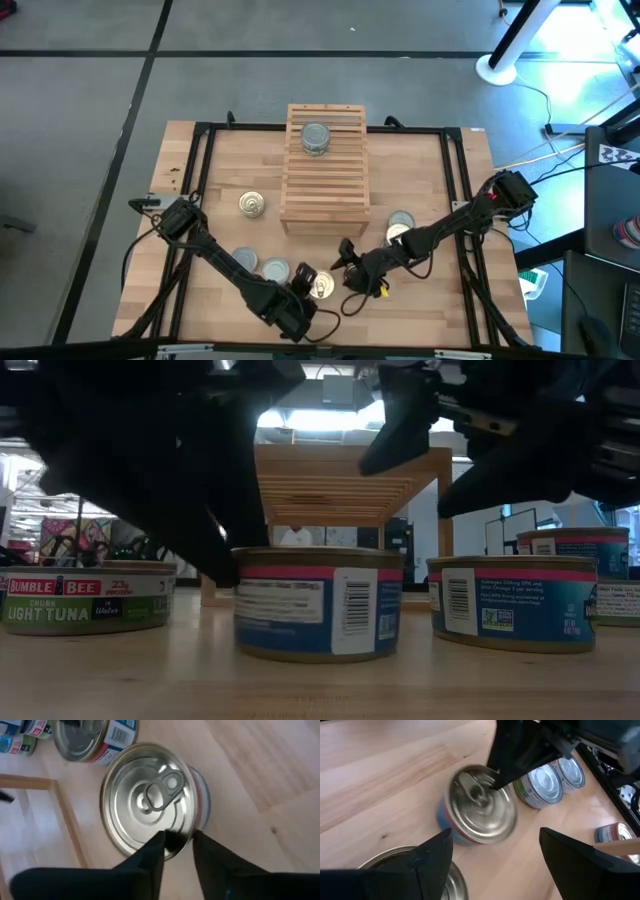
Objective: Stack canned seafood by type on shelf
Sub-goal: Put the blue tuna can on the shelf
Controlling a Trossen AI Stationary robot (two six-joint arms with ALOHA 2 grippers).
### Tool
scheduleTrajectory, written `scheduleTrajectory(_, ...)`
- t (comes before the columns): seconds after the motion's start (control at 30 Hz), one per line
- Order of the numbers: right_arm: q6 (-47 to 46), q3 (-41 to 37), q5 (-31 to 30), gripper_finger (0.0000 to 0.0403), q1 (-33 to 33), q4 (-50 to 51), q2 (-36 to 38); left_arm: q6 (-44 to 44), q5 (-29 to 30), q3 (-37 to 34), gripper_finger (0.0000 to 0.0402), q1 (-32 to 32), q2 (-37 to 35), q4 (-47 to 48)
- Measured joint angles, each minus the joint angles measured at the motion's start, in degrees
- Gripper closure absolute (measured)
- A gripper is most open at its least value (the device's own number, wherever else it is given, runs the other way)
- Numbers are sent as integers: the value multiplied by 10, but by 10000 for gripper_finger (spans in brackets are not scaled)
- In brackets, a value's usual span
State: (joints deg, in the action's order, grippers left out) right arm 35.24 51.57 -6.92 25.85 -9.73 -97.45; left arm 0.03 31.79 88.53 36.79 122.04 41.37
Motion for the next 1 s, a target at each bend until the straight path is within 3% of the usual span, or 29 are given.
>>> scheduleTrajectory(0.27, 0, 1, 13, 109, 0, -1, -30, -5, 3, 1, 396, -8, -1, 0)
scheduleTrajectory(0.53, 0, 2, -13, 109, 12, -24, -43, -30, -2, 1, 399, -15, -2, -1)
scheduleTrajectory(0.77, 12, 1, -76, 109, 32, -24, -40, -36, -6, 8, 400, -17, -2, 3)
scheduleTrajectory(1.0, 13, 0, -90, 109, 35, -21, -29, -54, -12, 20, 401, -21, 0, 4)
